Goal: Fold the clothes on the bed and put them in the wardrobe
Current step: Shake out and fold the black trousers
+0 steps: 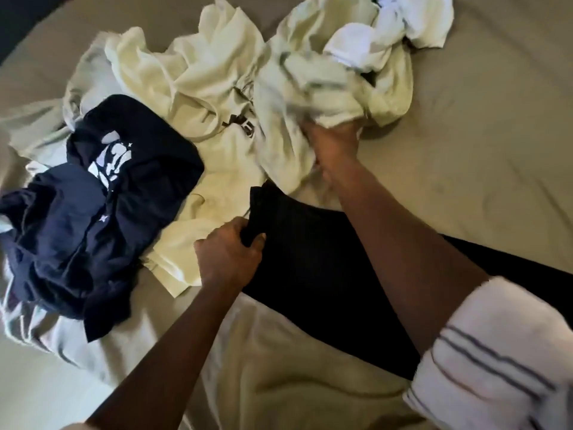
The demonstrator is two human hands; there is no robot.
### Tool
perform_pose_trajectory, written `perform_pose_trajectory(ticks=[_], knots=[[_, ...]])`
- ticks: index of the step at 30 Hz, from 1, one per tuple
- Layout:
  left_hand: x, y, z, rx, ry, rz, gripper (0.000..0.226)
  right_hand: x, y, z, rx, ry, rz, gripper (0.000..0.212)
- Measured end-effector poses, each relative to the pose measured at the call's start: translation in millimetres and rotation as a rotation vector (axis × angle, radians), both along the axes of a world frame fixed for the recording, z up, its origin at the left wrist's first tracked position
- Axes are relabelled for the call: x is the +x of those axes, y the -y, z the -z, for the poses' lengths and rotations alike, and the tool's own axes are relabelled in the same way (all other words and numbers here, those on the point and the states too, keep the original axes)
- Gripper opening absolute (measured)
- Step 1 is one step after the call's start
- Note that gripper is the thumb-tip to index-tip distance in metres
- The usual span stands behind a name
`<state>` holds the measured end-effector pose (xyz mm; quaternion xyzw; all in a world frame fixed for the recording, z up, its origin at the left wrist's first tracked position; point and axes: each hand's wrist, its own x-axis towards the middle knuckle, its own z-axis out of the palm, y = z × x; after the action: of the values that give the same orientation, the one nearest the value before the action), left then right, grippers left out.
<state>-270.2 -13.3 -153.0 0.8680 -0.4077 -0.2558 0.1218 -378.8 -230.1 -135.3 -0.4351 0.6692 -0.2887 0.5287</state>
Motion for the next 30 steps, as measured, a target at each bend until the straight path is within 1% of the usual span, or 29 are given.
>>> perform_pose_trajectory(ticks=[1,2,3,4,5,6,7,8,9,10,11,12,14,15,16,18,19,22,23,24,25,26,27,28,30], knots=[[3.4,-3.1,1.9,-0.04,-0.099,-0.006,0.024,19.9,11.2,-2.1,0.03,0.117,0.035,0.119],[5.0,-5.6,4.3,-0.098,-0.157,0.006,0.025,31.6,18.0,-8.3,0.069,0.26,0.022,0.108],[7.3,-8.4,6.4,-0.163,-0.148,0.047,0.028,42.2,21.3,-12.5,0.109,0.341,-0.011,0.09],[13.1,-12.3,8.8,-0.207,-0.092,0.089,0.032,53.2,22.2,-15.2,0.117,0.328,-0.062,0.081],[21.5,-17.2,12.0,-0.217,-0.017,0.123,0.037,61.2,19.5,-19.5,0.104,0.266,-0.115,0.085],[32.0,-22.8,15.6,-0.197,0.046,0.155,0.047,63.1,13.0,-24.3,0.074,0.168,-0.155,0.09],[43.7,-27.7,19.1,-0.158,0.087,0.196,0.057,58.6,6.0,-21.1,0.015,0.058,-0.205,0.091],[55.0,-30.1,21.7,-0.115,0.12,0.255,0.064,52.5,-5.3,-19.3,-0.04,-0.07,-0.252,0.084],[67.0,-31.0,27.5,-0.077,0.142,0.328,0.065,43.5,-21.0,-14.0,-0.09,-0.183,-0.299,0.071],[78.4,-28.4,34.0,-0.075,0.146,0.412,0.059,31.6,-38.9,-8.0,-0.118,-0.273,-0.347,0.059],[93.3,-23.3,41.6,-0.092,0.126,0.486,0.052,21.9,-54.0,2.8,-0.131,-0.332,-0.422,0.053],[110.3,-13.5,47.1,-0.097,0.085,0.53,0.046,12.8,-68.5,9.5,-0.139,-0.361,-0.501,0.053],[143.9,14.7,45.1,-0.014,-0.06,0.466,0.043,2.7,-83.3,22.8,-0.182,-0.438,-0.642,0.059],[159.6,27.5,40.5,0.022,-0.111,0.392,0.045,1.9,-84.7,27.6,-0.203,-0.483,-0.696,0.058],[170.7,36.8,34.2,0.053,-0.121,0.295,0.047,5.2,-84.6,28.6,-0.214,-0.5,-0.727,0.051],[165.6,49.1,17.8,0.1,0.014,0.169,0.041,11.2,-83.5,26.2,-0.227,-0.466,-0.712,0.026],[150.0,50.4,5.9,0.083,0.076,0.122,0.036,11.9,-84.0,24.8,-0.255,-0.447,-0.683,0.017],[83.9,30.3,-17.4,-0.168,0.29,-0.012,0.028,8.0,-88.5,18.0,-0.386,-0.444,-0.559,0.015],[65.0,16.4,-19.1,-0.223,0.331,-0.05,0.024,5.5,-90.2,16.1,-0.422,-0.429,-0.522,0.015],[47.0,1.0,-16.4,-0.26,0.326,-0.073,0.019,3.1,-91.3,14.3,-0.436,-0.406,-0.504,0.015],[32.8,-13.7,-10.9,-0.268,0.257,-0.074,0.013,1.2,-92.0,14.3,-0.417,-0.383,-0.503,0.015],[21.0,-26.9,-2.5,-0.269,0.137,-0.069,0.011,-0.1,-92.9,14.4,-0.374,-0.366,-0.524,0.014],[11.8,-36.9,6.2,-0.254,0.01,-0.066,0.018,-0.7,-92.1,15.9,-0.33,-0.364,-0.564,0.013],[4.3,-44.4,12.2,-0.25,-0.097,-0.05,0.031,-1.3,-91.6,17.0,-0.301,-0.369,-0.599,0.012],[-2.2,-55.4,19.2,-0.251,-0.197,-0.009,0.057,-1.1,-88.7,20.6,-0.295,-0.346,-0.593,0.011]])
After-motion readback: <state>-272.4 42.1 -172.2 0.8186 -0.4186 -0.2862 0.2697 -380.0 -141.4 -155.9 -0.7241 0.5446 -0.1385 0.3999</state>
